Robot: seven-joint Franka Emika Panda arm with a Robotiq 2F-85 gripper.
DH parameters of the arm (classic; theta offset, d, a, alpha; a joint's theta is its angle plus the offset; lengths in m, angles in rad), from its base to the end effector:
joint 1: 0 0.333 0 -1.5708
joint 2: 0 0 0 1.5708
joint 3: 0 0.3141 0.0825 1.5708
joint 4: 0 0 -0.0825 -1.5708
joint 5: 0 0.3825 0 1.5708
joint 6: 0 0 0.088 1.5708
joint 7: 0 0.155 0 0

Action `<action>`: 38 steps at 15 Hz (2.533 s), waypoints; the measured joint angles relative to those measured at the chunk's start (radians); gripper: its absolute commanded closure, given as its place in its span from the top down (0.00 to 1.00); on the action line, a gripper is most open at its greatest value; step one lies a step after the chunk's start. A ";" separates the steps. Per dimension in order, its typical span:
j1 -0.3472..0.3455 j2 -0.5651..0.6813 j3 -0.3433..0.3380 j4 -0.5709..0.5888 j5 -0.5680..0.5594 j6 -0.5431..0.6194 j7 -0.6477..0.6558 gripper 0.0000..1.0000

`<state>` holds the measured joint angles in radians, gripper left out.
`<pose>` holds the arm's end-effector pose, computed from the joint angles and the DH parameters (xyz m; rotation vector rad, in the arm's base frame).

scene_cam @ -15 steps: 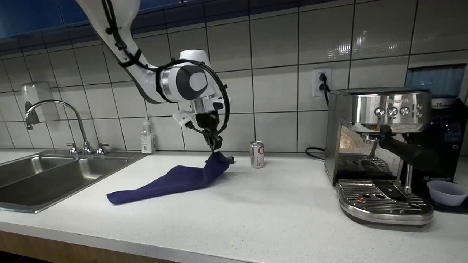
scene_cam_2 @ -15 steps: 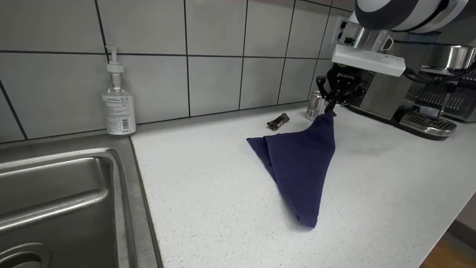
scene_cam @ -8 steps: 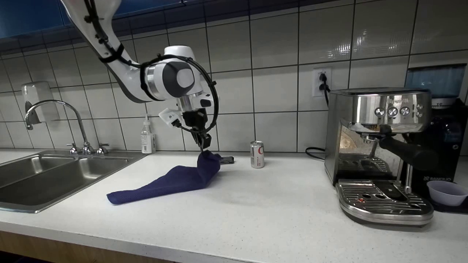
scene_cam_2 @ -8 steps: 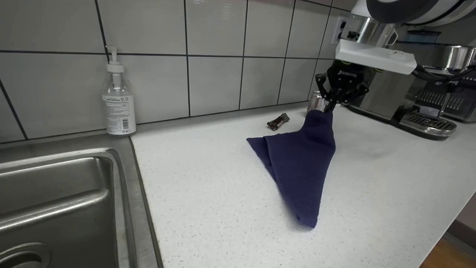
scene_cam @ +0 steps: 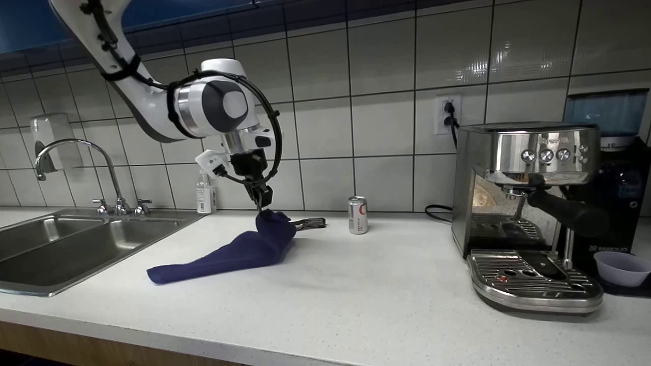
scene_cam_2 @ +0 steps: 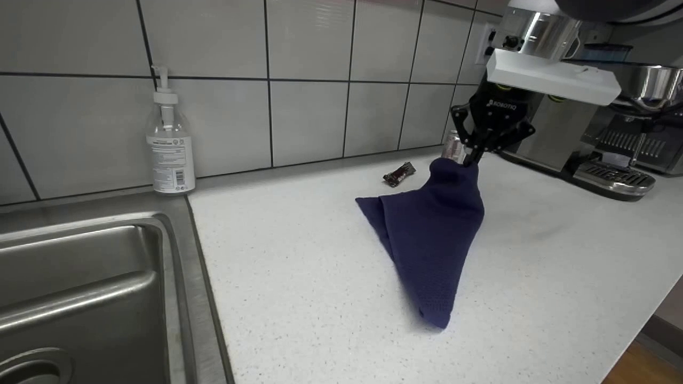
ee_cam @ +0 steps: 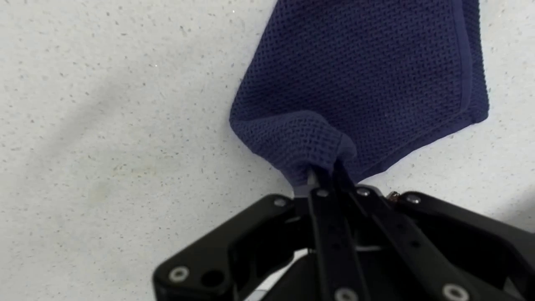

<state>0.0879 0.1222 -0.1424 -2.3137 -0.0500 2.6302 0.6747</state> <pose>0.5466 -0.0304 0.2626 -2.9293 1.0449 -0.3117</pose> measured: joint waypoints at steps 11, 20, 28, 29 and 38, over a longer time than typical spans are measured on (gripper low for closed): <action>0.002 -0.081 0.096 -0.095 -0.022 0.000 0.072 0.01; 0.002 -0.091 0.111 -0.117 -0.032 0.003 0.072 0.01; 0.002 -0.121 0.155 -0.136 -0.070 0.003 0.142 0.01; 0.003 -0.126 0.165 -0.140 -0.080 0.003 0.162 0.01; 0.004 -0.166 0.239 -0.165 -0.152 0.003 0.318 0.01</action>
<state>0.0921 -0.0442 0.0968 -2.4784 -0.2018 2.6327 0.9922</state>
